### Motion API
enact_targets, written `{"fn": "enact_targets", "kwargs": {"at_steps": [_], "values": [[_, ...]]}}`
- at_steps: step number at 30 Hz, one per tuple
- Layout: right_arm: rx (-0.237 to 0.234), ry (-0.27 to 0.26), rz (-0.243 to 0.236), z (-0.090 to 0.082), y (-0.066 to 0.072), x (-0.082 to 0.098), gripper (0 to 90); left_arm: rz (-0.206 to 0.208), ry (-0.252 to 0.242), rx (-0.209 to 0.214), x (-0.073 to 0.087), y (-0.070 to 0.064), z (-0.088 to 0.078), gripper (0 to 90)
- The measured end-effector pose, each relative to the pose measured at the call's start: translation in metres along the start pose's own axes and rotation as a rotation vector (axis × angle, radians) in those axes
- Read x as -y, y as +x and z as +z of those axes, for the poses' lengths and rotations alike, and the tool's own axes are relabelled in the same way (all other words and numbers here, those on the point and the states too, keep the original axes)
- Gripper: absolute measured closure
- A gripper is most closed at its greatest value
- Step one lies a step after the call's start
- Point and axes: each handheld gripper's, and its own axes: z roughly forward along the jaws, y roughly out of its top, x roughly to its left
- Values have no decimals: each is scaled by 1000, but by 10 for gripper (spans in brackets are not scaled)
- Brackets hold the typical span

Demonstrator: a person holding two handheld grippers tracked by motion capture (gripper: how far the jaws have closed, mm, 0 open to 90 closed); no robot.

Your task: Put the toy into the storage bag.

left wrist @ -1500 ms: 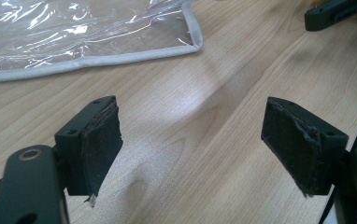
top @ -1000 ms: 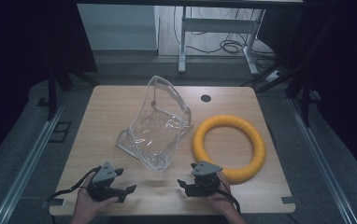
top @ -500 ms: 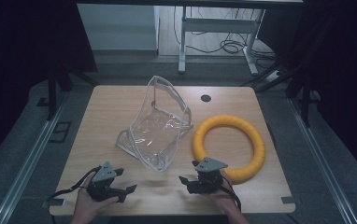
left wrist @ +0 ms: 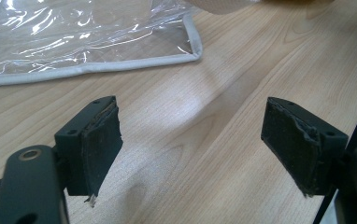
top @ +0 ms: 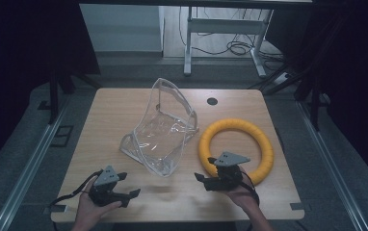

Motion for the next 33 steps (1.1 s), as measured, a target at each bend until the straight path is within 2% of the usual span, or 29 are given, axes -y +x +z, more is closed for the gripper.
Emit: {"fn": "enact_targets", "kwargs": {"at_steps": [5, 17, 18, 23, 33], "values": [[-1, 22, -11, -6, -9, -7, 256, 1, 1, 0, 0, 0, 0, 198], [-1, 75, -22, -16, -23, -9, 279, -4, 5, 5, 0, 0, 3, 198], [-8, 98, -36, -17, -26, -11, 280, -4, 7, 5, 0, 0, 3, 198], [-32, 143, -30, -17, -36, -13, 302, -5, 11, 6, -1, 0, 4, 198], [-26, 216, -34, -17, -49, -13, 298, -1, 12, 10, -1, 1, 4, 198]]}}
